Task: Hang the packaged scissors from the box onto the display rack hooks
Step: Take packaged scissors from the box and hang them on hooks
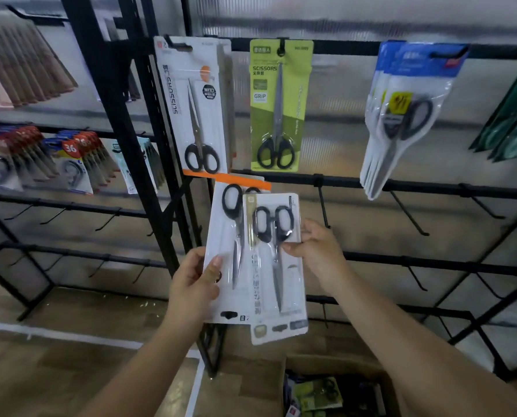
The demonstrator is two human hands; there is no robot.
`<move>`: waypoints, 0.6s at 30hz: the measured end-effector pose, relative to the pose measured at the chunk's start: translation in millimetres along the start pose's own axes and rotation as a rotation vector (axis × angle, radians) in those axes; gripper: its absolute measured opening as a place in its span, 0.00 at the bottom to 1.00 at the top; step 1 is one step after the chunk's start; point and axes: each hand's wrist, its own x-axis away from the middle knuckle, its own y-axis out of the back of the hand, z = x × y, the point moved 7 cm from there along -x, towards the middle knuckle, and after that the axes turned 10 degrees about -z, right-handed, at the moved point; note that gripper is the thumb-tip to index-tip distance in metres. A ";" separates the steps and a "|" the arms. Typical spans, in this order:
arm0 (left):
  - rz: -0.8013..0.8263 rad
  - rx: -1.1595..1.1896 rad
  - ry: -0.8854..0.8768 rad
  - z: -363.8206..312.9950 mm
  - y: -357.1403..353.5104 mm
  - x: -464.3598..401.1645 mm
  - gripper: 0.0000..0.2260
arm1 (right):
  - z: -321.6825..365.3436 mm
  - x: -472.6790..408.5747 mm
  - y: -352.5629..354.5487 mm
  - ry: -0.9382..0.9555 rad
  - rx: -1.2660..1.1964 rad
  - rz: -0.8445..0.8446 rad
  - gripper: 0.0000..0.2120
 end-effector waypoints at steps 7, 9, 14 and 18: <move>0.296 -0.001 -0.029 -31.7 -38.2 3.1 0.04 | 42.7 8.4 20.7 0.357 0.539 0.185 0.23; 0.323 0.004 -0.047 -39.2 -44.1 2.8 0.05 | 53.6 11.9 30.6 0.432 0.625 0.187 0.22; 0.385 0.006 -0.020 -37.0 -58.1 9.5 0.12 | 60.9 20.7 34.3 0.616 0.829 0.212 0.22; 0.258 0.199 0.003 -33.9 -64.3 9.5 0.04 | 78.8 26.2 48.2 0.874 0.937 -0.147 0.16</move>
